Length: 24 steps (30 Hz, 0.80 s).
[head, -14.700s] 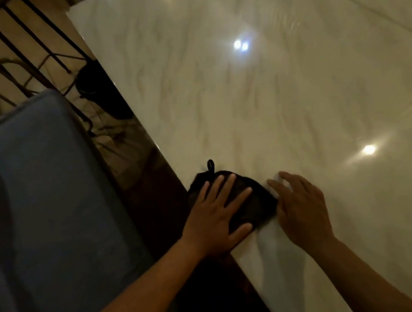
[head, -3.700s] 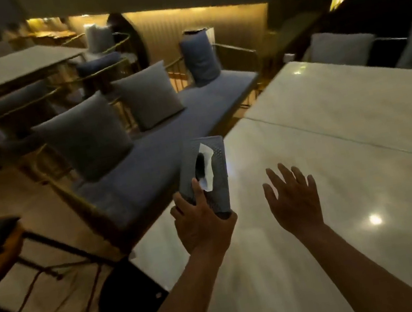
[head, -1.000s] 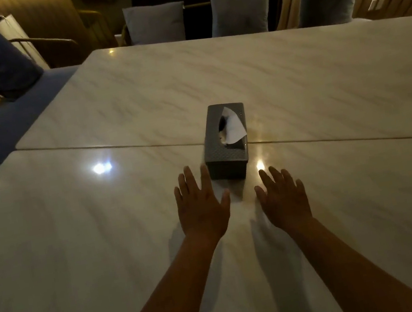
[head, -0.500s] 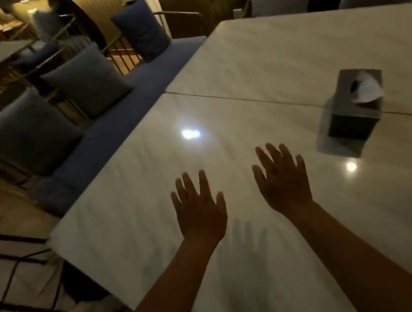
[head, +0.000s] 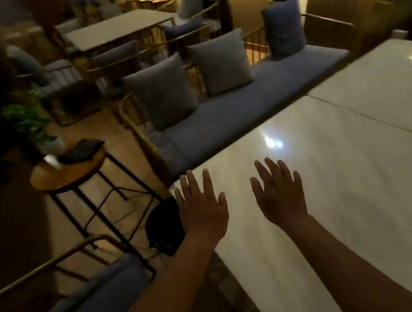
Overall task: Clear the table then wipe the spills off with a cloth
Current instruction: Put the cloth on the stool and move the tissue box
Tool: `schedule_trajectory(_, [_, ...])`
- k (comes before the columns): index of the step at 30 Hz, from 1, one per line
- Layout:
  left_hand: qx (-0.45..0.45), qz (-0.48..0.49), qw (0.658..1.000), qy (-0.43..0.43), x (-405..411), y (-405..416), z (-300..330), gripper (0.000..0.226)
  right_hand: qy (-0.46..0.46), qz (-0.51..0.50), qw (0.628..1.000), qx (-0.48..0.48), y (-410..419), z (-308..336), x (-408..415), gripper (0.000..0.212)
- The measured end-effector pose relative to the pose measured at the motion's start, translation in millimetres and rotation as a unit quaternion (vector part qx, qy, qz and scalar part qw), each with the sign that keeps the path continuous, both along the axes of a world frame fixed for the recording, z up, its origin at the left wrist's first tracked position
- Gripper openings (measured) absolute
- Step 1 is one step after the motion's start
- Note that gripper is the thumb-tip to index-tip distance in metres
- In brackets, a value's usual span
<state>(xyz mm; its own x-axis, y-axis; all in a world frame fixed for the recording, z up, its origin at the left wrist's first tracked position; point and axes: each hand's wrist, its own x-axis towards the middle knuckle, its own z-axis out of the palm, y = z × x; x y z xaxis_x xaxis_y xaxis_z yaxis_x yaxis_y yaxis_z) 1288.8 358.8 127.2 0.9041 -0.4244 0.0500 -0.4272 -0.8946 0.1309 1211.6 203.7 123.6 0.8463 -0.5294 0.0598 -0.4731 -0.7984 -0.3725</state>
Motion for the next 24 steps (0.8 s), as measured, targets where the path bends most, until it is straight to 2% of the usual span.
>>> schedule_trajectory(7, [-0.059,0.131,0.990,-0.001,63,86,13,0.070,-0.023,0.116,0.992,-0.032,54,1,107,0.053])
schedule_trajectory(14, [-0.059,0.229,0.971,0.017,159,160,4,0.068,-0.049,0.213,0.974,-0.062,115,-3,233,0.058])
schedule_trajectory(17, [-0.071,0.272,0.959,0.043,202,191,6,0.070,-0.043,0.249,0.966,-0.047,137,-6,297,0.061])
schedule_trajectory(20, [-0.052,0.289,0.955,0.043,243,224,12,0.073,-0.044,0.258,0.965,-0.013,166,-4,349,0.052])
schedule_trajectory(24, [-0.060,0.331,0.941,0.045,295,256,11,0.073,-0.009,0.275,0.961,0.028,202,-7,408,0.055])
